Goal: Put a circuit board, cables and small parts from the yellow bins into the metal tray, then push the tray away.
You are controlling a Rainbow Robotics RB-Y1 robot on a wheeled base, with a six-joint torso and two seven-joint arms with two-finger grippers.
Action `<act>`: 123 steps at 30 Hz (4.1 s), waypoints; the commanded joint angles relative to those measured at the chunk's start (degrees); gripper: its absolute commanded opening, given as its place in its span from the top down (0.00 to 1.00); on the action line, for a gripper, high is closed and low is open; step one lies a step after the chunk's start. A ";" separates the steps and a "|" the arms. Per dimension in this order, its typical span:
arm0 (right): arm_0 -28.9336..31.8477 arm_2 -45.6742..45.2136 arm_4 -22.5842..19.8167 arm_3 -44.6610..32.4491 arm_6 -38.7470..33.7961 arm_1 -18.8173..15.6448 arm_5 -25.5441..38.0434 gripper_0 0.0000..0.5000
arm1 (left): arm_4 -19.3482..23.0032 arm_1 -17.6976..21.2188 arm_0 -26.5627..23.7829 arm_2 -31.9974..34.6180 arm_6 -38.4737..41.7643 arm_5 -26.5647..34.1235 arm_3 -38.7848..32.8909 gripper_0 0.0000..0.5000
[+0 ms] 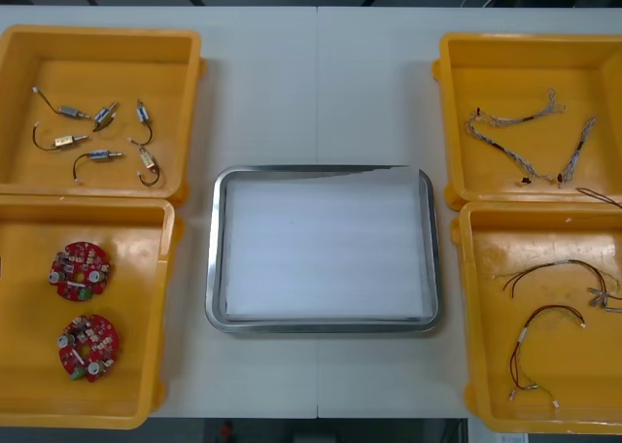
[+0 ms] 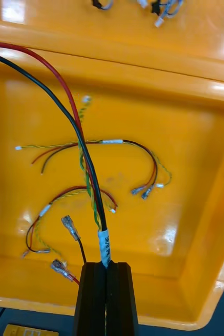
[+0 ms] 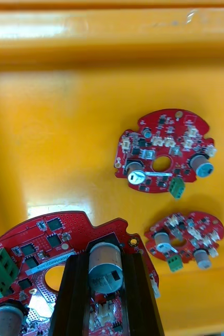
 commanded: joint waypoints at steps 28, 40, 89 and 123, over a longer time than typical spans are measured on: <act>-11.27 7.87 -8.73 -5.01 6.58 -10.15 0.40 1.00 | -3.95 -7.81 -35.63 -18.69 53.46 16.61 -15.48 1.00; -14.35 13.32 -7.15 -5.27 6.66 -10.15 0.40 1.00 | -13.53 -20.47 -48.38 -31.96 66.73 22.33 -14.77 1.00; -14.26 14.37 -7.15 -5.36 6.84 -9.98 0.40 1.00 | -44.20 -47.01 -51.54 -57.71 80.27 19.51 0.52 1.00; -14.26 14.37 -7.15 -5.36 6.84 -9.98 0.40 1.00 | -48.60 -46.22 -46.71 -60.70 80.80 15.56 0.43 1.00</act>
